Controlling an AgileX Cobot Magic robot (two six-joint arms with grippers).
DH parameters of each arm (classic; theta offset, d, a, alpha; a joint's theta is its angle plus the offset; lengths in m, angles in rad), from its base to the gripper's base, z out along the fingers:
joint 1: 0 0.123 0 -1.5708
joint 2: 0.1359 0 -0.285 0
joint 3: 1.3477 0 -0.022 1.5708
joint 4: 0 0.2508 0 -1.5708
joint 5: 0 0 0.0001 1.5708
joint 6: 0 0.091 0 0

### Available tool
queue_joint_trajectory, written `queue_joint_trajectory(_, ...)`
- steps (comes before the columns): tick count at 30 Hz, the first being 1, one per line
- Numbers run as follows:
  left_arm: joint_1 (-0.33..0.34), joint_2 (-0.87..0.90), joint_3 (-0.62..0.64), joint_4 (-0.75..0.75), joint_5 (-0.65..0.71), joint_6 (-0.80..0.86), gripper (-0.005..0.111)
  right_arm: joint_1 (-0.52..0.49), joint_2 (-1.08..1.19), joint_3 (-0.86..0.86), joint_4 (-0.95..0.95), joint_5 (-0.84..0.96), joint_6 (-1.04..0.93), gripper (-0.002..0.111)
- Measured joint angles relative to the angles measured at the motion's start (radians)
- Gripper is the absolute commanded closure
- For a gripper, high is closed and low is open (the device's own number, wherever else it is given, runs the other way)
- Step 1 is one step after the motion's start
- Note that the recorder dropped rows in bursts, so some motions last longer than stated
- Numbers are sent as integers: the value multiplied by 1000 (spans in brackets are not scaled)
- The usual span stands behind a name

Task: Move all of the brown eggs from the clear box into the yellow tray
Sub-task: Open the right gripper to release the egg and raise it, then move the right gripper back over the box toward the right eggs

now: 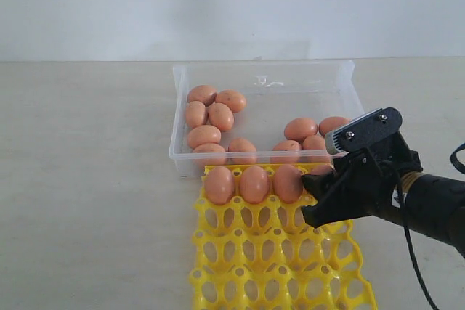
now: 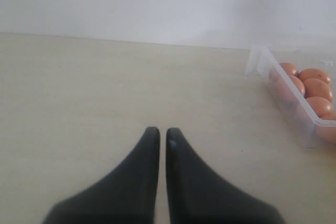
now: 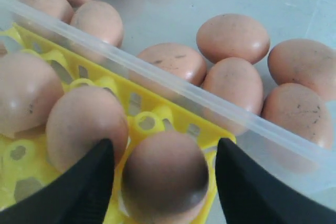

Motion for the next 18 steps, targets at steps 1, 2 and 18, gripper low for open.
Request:
queue_joint_trajectory(1,0,0,0,0,0,0,103,0,0,0,3,-21,-5,57)
queue_joint_trajectory(2,0,0,0,0,0,0,103,0,-2,0,11,-44,-10,57)
queue_joint_trajectory(18,0,0,0,0,0,0,103,0,-249,-48,336,-183,-10,108)
